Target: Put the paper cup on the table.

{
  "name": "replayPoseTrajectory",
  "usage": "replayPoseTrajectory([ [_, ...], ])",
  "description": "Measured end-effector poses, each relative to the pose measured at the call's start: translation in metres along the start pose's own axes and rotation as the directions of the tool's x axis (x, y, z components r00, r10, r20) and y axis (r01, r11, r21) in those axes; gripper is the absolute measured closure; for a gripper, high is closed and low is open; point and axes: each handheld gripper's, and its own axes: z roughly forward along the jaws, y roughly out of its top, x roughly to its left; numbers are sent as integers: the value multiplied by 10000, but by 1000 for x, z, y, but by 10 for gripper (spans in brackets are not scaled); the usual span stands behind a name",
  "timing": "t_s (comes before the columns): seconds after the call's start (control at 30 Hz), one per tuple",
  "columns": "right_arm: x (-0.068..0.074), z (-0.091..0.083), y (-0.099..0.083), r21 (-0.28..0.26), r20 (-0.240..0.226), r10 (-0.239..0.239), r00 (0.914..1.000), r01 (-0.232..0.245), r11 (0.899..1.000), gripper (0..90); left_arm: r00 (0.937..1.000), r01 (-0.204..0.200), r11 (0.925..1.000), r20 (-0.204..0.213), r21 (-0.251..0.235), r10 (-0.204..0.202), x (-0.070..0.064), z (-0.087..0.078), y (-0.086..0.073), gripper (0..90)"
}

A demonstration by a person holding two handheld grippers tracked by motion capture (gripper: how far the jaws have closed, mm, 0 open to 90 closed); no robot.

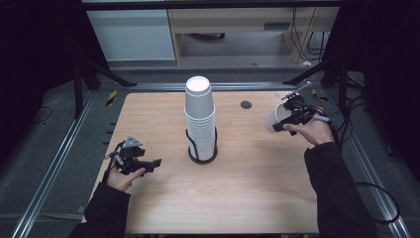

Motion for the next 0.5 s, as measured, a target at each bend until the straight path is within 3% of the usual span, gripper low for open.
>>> replayPoseTrajectory([
  [0.27, -6, 19, 1, 973, 286, -339, 9990, 310, 9948, 112, 10000, -52, 10000, -37, 68, 52, 1, 1, 0, 164],
  [0.5, -10, 34, 0, 1563, 543, -397, 9977, 308, 9872, 111, 9999, -112, 9998, -88, 137, 114, 1, 2, -1, 164],
])
